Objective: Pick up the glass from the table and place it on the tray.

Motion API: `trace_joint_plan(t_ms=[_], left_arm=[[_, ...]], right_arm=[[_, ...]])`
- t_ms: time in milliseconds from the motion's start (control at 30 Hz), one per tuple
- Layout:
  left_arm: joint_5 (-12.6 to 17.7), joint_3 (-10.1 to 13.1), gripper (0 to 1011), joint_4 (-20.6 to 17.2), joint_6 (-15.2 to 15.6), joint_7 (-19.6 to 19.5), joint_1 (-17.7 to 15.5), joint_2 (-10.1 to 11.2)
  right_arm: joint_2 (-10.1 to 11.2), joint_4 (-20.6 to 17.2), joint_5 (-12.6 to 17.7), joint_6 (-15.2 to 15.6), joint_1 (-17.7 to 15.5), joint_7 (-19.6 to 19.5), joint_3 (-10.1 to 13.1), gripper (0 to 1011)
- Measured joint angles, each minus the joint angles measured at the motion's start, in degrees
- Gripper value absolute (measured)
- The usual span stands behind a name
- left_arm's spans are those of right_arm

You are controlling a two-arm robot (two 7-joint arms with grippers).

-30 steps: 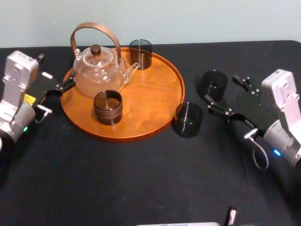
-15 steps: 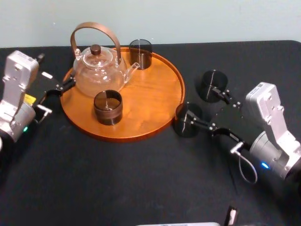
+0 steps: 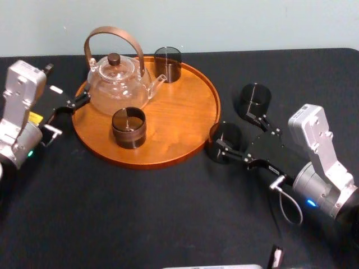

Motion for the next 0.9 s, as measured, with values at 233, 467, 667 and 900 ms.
trace_joint_plan(t_ms=[233, 467, 667, 900], left_arm=[[0.00, 0.00, 1001, 0.00, 0.00, 0.00, 0.00, 0.00], [0.00, 0.00, 1001, 0.00, 0.00, 0.00, 0.00, 0.00], [0.00, 0.00, 1001, 0.00, 0.00, 0.00, 0.00, 0.00], [0.00, 0.00, 1001, 0.00, 0.00, 0.00, 0.00, 0.00]], right_arm=[[-0.88, 0.73, -0.34, 0.31, -0.37, 0.73, 0.69, 1002], [-1.85, 1.78, -0.38, 0.43, -0.58, 1.82, 1.31, 1002], [-2.71, 2.92, -0.37, 0.36, -0.71, 2.96, 1.81, 1002], [-3.77, 4.39, -0.39, 0.14, -0.67, 4.20, 2.39, 1002]])
